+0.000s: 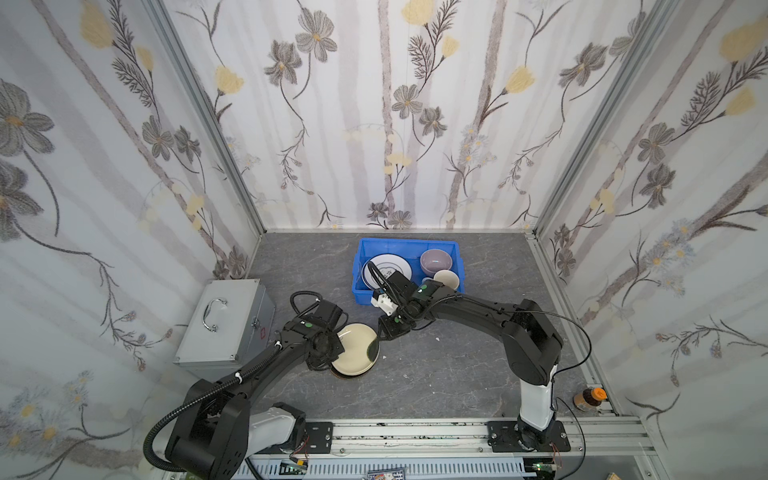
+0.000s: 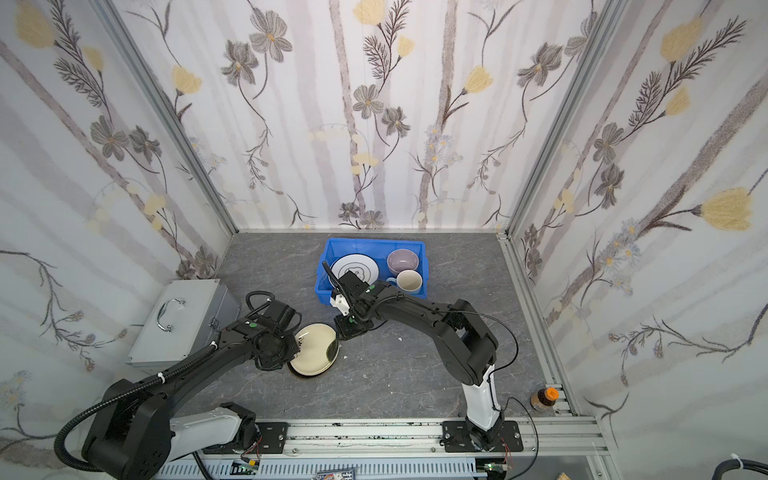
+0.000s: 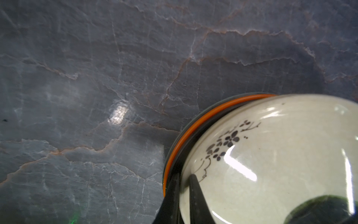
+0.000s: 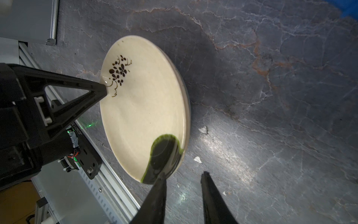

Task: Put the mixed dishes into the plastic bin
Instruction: 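Pinch the top cream plate rim with the right gripper while the left braces it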

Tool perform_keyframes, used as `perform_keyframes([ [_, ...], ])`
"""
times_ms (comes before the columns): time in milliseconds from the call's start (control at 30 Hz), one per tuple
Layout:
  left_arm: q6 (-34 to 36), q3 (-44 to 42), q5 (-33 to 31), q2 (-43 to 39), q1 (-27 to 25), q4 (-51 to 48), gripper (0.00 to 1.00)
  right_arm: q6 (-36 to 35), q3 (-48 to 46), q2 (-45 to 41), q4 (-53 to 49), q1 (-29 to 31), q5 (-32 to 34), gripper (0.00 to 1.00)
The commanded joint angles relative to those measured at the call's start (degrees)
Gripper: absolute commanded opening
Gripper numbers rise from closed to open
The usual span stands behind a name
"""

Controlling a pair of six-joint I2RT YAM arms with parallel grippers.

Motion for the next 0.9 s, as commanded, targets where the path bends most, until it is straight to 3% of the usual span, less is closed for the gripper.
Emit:
perform_keyframes([
  [0, 0.16, 0.56, -0.05, 0.31, 0.0, 1.86, 0.12, -0.6, 1.08, 0.79, 1.65, -0.01, -2.06, 0.33],
  [867, 0.42, 1.9, 0.83, 2.38, 0.08, 2.78, 0.11, -1.64, 4.32, 3.4, 0.77, -0.45, -2.9, 0.17],
])
